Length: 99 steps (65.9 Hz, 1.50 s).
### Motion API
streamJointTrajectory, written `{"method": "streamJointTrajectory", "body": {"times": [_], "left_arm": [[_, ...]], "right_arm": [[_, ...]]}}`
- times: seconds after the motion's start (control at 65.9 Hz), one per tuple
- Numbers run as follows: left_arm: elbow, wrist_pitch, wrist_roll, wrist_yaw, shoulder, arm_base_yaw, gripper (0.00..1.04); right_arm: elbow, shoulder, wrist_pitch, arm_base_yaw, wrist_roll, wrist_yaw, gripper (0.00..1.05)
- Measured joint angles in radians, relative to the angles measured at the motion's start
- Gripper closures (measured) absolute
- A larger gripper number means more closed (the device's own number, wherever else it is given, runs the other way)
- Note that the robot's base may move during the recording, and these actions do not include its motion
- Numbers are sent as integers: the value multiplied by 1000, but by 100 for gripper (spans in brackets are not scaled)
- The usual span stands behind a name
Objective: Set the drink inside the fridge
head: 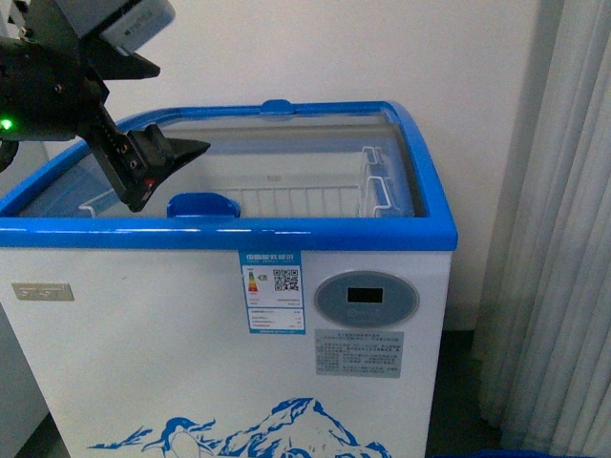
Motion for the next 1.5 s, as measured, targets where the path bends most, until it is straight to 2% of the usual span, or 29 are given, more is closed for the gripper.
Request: {"method": "streamJointTrajectory", "body": {"times": [0.152,0.592,1.062,1.138,1.503], "left_arm": [[65,-73,146,17,51,23,8],[200,-209,296,37,184,44,8],[427,-161,319,25,396,57,8],[512,-158,316,-2,447,53,8],[1166,-216,232,-288,833,-3,8]], "right_arm": [[0,0,0,0,0,0,64],[0,0,0,0,0,0,64],[0,0,0,0,0,0,64],[0,0,0,0,0,0,64],[0,0,0,0,0,0,64]]}}
